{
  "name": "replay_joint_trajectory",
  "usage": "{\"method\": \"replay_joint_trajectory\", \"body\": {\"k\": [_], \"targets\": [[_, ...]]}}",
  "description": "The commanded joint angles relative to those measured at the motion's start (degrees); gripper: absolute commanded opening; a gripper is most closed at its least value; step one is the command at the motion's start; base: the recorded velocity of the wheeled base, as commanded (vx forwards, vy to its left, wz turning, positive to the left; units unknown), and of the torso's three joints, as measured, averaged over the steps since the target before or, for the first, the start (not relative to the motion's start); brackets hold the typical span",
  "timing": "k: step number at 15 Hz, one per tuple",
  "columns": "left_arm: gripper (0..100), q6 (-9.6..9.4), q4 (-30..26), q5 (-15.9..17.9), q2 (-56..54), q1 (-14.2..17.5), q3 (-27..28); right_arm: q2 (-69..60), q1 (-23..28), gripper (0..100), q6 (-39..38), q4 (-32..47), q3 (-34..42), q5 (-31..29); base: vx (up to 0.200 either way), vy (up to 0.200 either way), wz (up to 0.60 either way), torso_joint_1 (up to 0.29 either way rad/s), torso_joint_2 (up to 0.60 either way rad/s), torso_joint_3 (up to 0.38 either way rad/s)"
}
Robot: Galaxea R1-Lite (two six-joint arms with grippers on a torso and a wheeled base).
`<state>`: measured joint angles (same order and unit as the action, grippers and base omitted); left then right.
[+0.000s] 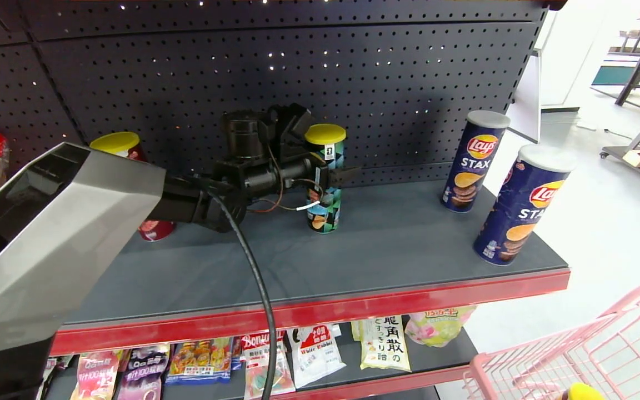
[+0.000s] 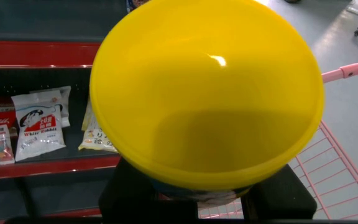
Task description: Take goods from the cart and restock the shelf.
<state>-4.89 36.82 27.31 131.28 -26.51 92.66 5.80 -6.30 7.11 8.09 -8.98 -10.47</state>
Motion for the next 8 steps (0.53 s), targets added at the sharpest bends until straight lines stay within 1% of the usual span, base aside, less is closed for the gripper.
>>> {"method": "replay_joint_trajectory", "body": {"k": [1,4,5,8], "targets": [[100,0.05,0.0,-0.1,1.0,-0.4,0.8,0.2,0.0,0,0.0,0.0,0.0,0.0,0.0,0.0,0.0,0.0,0.0,0.0],[100,0.05,0.5,-0.9,1.7,-0.6,0.9,0.2,0.0,0,0.0,0.1,0.0,0.0,0.0,0.0,0.0,0.0,0.0,0.0],[0,0.05,0.4,-1.0,1.7,-0.6,0.8,0.1,0.0,0,0.0,0.3,0.0,0.0,0.0,0.0,0.0,0.0,0.0,0.0],[0,0.23,0.1,-3.0,1.4,-1.4,0.7,0.0,0.0,0,0.0,0.3,0.0,0.0,0.0,0.0,0.0,0.0,0.0,0.0]]}}
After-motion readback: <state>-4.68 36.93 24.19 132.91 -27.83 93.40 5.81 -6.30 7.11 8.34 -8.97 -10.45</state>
